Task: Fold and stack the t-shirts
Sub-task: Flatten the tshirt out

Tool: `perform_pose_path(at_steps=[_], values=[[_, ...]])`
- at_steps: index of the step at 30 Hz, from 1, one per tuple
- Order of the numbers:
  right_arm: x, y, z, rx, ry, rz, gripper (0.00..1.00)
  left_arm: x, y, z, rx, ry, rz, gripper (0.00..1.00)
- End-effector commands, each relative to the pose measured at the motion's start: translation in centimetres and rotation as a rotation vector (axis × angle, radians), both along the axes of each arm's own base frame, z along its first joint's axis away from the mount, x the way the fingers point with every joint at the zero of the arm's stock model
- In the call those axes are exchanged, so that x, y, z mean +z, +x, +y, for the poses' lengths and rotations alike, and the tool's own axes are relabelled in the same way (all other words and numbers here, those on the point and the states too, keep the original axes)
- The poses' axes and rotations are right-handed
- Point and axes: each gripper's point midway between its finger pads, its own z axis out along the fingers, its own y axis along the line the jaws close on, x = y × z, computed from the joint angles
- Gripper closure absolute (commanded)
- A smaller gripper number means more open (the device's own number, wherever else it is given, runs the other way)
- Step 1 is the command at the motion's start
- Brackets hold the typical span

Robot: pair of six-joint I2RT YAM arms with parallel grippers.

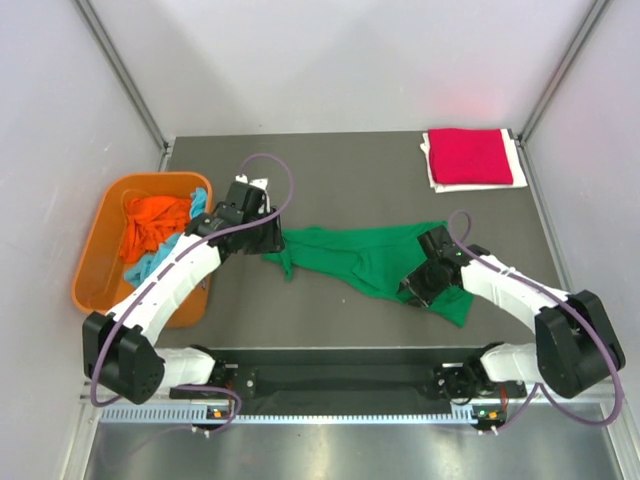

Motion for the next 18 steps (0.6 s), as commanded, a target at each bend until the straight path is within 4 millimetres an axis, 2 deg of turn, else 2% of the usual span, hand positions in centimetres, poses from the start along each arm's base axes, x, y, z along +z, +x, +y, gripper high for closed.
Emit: perform_pose_path(at_steps=[1, 11, 14, 15, 18], values=[[-0.2, 0.6, 0.6, -0.026, 0.006, -0.009, 0.66, 1.5, 0.2, -0.7, -0.035, -0.047, -0.057, 0.51], [-0.7, 0.8, -0.8, -0.065, -0.064, -0.024, 0.71, 0.7, -0.2, -0.4, -0.035, -0.036, -0.04, 0.51], [-0.7, 0.9, -0.8, -0.062, -0.065, -0.024, 0.82, -0.1, -0.6, -0.4, -0.05, -0.029, -0.022, 0.51], [-0.6, 1.0, -0.7, -0.058, -0.064, -0.029, 0.9, -0.6, -0.9, -0.5, -0.072, -0.026, -0.009, 0.5], [-0.2, 1.8, -1.2, -0.057, -0.101, -0.065, 1.0, -2.0, -1.6, -0.6, -0.102, -0.021, 0.018, 0.5]])
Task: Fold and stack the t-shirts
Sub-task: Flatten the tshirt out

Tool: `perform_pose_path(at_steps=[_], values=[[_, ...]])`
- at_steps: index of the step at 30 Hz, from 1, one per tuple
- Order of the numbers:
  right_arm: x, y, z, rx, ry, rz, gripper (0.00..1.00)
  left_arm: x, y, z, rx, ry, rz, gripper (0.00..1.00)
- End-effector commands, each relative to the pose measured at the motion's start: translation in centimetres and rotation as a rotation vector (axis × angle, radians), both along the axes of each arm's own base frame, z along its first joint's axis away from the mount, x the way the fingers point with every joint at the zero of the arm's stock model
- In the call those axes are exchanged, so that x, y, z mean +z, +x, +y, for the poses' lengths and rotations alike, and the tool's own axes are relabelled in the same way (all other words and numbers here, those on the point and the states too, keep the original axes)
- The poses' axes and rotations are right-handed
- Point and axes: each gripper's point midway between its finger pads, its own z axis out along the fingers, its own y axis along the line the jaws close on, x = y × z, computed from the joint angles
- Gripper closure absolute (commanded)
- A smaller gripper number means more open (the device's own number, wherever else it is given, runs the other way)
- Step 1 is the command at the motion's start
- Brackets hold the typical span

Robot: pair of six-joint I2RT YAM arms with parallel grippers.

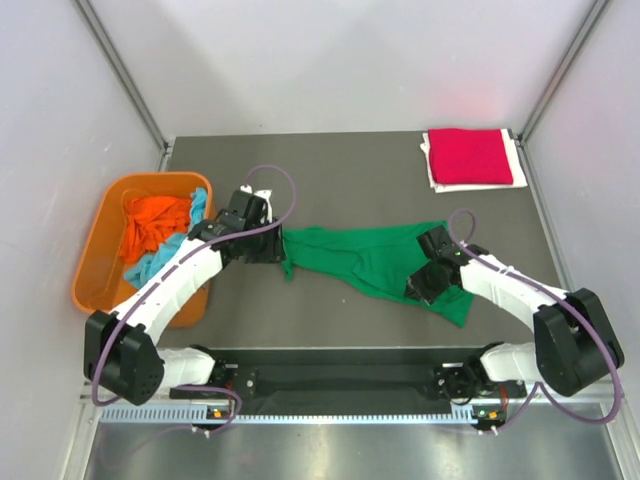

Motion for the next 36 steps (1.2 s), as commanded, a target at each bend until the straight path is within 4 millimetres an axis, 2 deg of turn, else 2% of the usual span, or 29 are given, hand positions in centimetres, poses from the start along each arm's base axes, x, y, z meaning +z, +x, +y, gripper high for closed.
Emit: perform_pose_path(at_steps=[1, 4, 6, 11, 17, 19, 24, 27, 28, 29, 30, 31, 32, 34, 35, 36], values=[[0.9, 1.3, -0.4, 0.004, -0.047, -0.068, 1.0, -0.6, -0.2, -0.3, -0.048, -0.011, -0.028, 0.5], [2.1, 1.8, -0.7, 0.02, -0.071, -0.107, 1.0, -2.2, -0.5, 0.0, -0.055, 0.012, -0.002, 0.5], [3.7, 2.6, -0.6, 0.037, -0.073, -0.157, 1.0, -3.6, -0.9, 0.2, -0.069, 0.033, 0.029, 0.5], [6.3, 4.0, -0.9, 0.063, -0.102, -0.239, 1.0, -5.8, -0.8, -0.8, -0.105, 0.01, 0.058, 0.51], [7.9, 4.6, -1.2, 0.075, -0.114, -0.3, 1.0, -7.2, -0.2, -2.5, -0.134, -0.043, 0.077, 0.51], [8.4, 5.0, -1.3, 0.074, -0.116, -0.326, 1.0, -8.3, -0.2, -2.7, -0.139, -0.034, 0.111, 0.52], [8.9, 5.2, -1.2, 0.092, -0.101, -0.348, 1.0, -9.7, 0.7, -2.9, -0.13, -0.015, 0.103, 0.53], [9.2, 5.3, -1.2, 0.098, -0.094, -0.359, 1.0, -10.5, 0.7, -2.6, -0.116, 0.009, 0.119, 0.59], [9.2, 5.3, -1.2, 0.1, -0.097, -0.364, 1.0, -10.6, 0.9, -2.6, -0.112, 0.018, 0.116, 0.68], [9.4, 5.4, -1.3, 0.106, -0.1, -0.373, 1.0, -10.5, 1.1, -2.7, -0.109, 0.017, 0.113, 0.92], [9.8, 5.8, -1.2, 0.114, -0.092, -0.4, 1.0, -10.2, 1.2, -2.8, -0.114, 0.016, 0.113, 0.99], [10.0, 6.0, -1.3, 0.121, -0.096, -0.413, 1.0, -10.2, 0.6, -2.7, -0.119, 0.03, 0.144, 1.0], [10.6, 6.3, -1.4, 0.141, -0.106, -0.437, 1.0, -8.9, 1.4, -3.1, -0.123, 0.033, 0.124, 1.0], [12.2, 7.4, -3.1, 0.12, -0.138, -0.481, 1.0, -6.9, 2.0, -2.1, -0.093, 0.11, 0.098, 1.0], [14.7, 8.2, -3.7, 0.139, -0.154, -0.545, 1.0, -4.4, 2.2, -1.3, -0.078, 0.161, 0.088, 1.0], [16.3, 8.6, -4.5, 0.138, -0.162, -0.573, 1.0, -2.6, 2.5, -0.9, -0.067, 0.186, 0.06, 1.0]])
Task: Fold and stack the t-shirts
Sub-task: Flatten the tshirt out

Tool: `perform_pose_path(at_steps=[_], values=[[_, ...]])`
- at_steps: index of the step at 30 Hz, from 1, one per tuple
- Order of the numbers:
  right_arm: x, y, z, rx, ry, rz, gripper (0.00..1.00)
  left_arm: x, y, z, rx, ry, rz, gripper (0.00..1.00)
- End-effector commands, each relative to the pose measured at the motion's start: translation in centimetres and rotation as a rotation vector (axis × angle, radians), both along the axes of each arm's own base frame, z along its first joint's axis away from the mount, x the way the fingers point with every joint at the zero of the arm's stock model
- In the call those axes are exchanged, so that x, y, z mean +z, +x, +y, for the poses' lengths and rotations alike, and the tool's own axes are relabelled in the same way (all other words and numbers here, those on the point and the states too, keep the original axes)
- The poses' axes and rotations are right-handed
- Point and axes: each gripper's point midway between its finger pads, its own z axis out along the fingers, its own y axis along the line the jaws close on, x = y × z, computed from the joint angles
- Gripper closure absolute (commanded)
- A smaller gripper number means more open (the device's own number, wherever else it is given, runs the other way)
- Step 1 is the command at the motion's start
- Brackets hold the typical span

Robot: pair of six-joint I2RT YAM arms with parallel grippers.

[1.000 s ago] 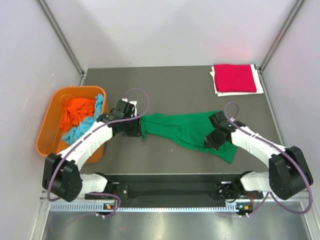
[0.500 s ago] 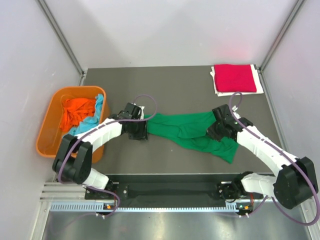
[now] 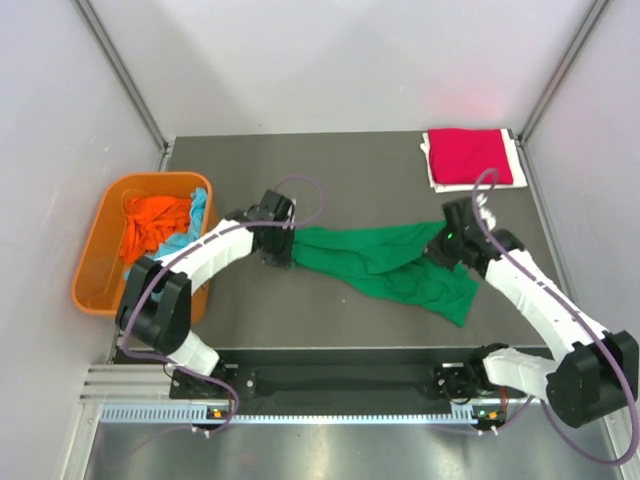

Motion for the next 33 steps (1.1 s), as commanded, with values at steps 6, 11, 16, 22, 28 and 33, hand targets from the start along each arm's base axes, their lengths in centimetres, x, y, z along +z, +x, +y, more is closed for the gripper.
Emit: perform_pose_path(at_steps=[6, 11, 16, 22, 28, 33], values=[[27.0, 4.7, -8.2, -0.083, -0.158, -0.568, 1.0, 26.9, 4.6, 5.2, 0.169, 0.121, -0.588, 1.0], [41.0, -2.4, -9.8, -0.117, -0.144, -0.931, 1.0, 41.0, 1.7, 5.4, 0.17, -0.138, -0.942, 1.0], [44.7, -12.1, -11.7, -0.214, -0.044, -1.176, 1.0, 49.9, -6.8, 4.6, 0.016, -0.496, -1.166, 1.0], [46.7, -20.5, -12.9, -0.258, 0.052, -1.369, 1.0, 50.5, -12.7, 3.0, -0.199, -0.656, -1.166, 1.0], [46.1, -12.2, -10.0, -0.113, -0.028, -1.235, 1.0, 44.0, -8.3, 2.6, -0.2, -0.468, -1.119, 1.0], [45.5, -3.4, -8.6, -0.043, -0.125, -1.188, 1.0, 38.2, 0.7, 3.0, -0.081, -0.174, -1.048, 1.0]])
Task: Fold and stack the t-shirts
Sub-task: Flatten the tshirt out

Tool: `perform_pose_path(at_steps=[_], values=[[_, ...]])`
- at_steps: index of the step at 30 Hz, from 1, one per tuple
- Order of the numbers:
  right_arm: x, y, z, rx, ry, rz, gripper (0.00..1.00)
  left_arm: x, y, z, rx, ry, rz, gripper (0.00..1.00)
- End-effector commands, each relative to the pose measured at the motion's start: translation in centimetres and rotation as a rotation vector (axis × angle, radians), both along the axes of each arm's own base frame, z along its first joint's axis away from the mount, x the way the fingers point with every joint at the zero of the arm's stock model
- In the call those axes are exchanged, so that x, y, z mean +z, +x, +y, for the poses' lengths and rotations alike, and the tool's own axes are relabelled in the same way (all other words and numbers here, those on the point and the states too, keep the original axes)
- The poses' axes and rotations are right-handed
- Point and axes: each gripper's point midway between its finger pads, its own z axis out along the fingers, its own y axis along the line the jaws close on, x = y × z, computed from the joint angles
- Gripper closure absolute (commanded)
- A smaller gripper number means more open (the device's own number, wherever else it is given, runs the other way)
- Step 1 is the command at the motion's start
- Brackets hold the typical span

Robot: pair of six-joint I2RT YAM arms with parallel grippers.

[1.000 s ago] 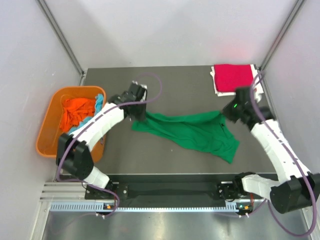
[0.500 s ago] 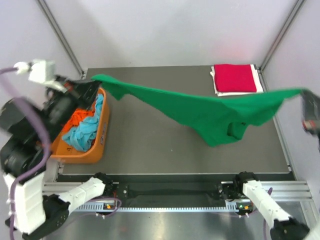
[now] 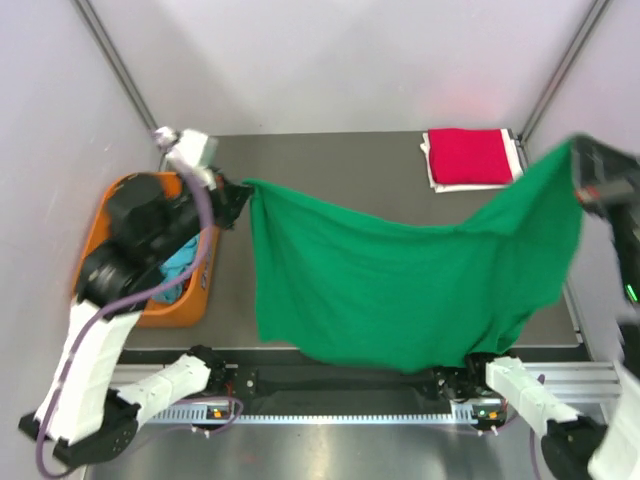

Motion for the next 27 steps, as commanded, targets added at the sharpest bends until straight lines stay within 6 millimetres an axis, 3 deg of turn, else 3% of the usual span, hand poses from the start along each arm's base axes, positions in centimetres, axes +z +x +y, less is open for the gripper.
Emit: perform_pose_path(at_steps=[1, 2, 3, 4, 5, 6, 7, 8, 9, 10, 11, 12, 14, 16, 17, 18, 19, 20, 21, 22, 24, 25, 26, 27], values=[[-1.9, 10.7, 1.7, -0.008, -0.141, 0.102, 1.0, -1.4, 7.0, 1.0, 0.196, 0.136, -0.047, 1.0], [-1.9, 12.1, 1.6, -0.024, -0.155, 0.107, 1.0, -2.6, 9.3, 1.0, 0.253, 0.175, -0.024, 1.0], [-1.5, 13.0, 1.5, -0.039, -0.171, 0.098, 1.0, -1.5, 10.6, 0.9, 0.272, 0.179, -0.08, 1.0], [-2.2, 15.4, 1.5, -0.06, -0.211, 0.129, 1.0, -1.3, 11.7, 0.9, 0.288, 0.202, -0.109, 1.0], [-1.9, 16.6, 0.8, -0.109, -0.215, 0.128, 1.0, -1.8, 13.2, 0.4, 0.3, 0.227, -0.116, 1.0], [-0.9, 17.1, 0.3, -0.139, -0.222, 0.112, 1.0, -0.1, 14.3, 0.4, 0.318, 0.247, -0.189, 1.0], [-1.7, 19.7, 0.2, -0.161, -0.254, 0.149, 1.0, 0.4, 15.1, 0.3, 0.324, 0.264, -0.214, 1.0], [-1.4, 20.5, -0.1, -0.176, -0.263, 0.149, 1.0, -0.1, 16.5, -0.2, 0.327, 0.294, -0.217, 1.0], [0.3, 20.6, -0.5, -0.189, -0.264, 0.113, 1.0, 1.3, 17.0, -0.1, 0.339, 0.308, -0.256, 1.0], [-0.3, 22.4, -0.3, -0.184, -0.278, 0.135, 1.0, 1.8, 17.5, -0.2, 0.336, 0.312, -0.267, 1.0], [0.3, 22.7, -0.2, -0.176, -0.279, 0.121, 1.0, 1.2, 18.5, -0.7, 0.324, 0.331, -0.254, 1.0], [1.9, 22.3, -0.5, -0.183, -0.274, 0.082, 1.0, 2.9, 18.4, -0.8, 0.317, 0.332, -0.287, 1.0], [2.4, 22.8, -0.4, -0.176, -0.276, 0.078, 1.0, 2.8, 18.4, -1.4, 0.275, 0.358, -0.272, 1.0], [4.0, 21.4, -0.6, -0.178, -0.262, 0.042, 1.0, 4.0, 17.4, -1.5, 0.245, 0.345, -0.289, 1.0], [4.3, 20.7, -0.7, -0.177, -0.263, 0.034, 1.0, 5.4, 16.0, -1.1, 0.237, 0.319, -0.32, 1.0], [4.2, 20.2, -0.7, -0.177, -0.26, 0.035, 1.0, 5.4, 15.3, -1.1, 0.225, 0.305, -0.322, 1.0], [5.3, 18.0, -0.9, -0.181, -0.25, 0.002, 1.0, 5.8, 14.5, -0.9, 0.215, 0.29, -0.336, 1.0], [5.4, 17.0, -1.1, -0.187, -0.242, -0.003, 1.0, 7.6, 12.3, -0.6, 0.187, 0.249, -0.383, 1.0], [4.8, 16.5, -1.2, -0.188, -0.24, 0.009, 1.0, 7.3, 11.6, -0.7, 0.168, 0.23, -0.377, 1.0], [5.7, 13.7, -1.5, -0.195, -0.231, -0.028, 1.0, 7.7, 10.4, -0.8, 0.137, 0.211, -0.391, 1.0], [5.3, 11.5, -1.9, -0.207, -0.226, -0.029, 1.0, 9.2, 6.8, -1.3, 0.038, 0.141, -0.421, 1.0], [6.2, 8.3, -2.3, -0.219, -0.213, -0.072, 1.0, 9.6, 5.5, -1.3, 0.007, 0.12, -0.425, 1.0], [6.0, 6.9, -2.6, -0.23, -0.209, -0.068, 1.0, 10.6, 3.1, -1.5, -0.055, 0.085, -0.455, 1.0], [6.0, 5.5, -2.8, -0.235, -0.205, -0.077, 1.0, 10.4, 1.9, -1.6, -0.09, 0.064, -0.431, 1.0]])
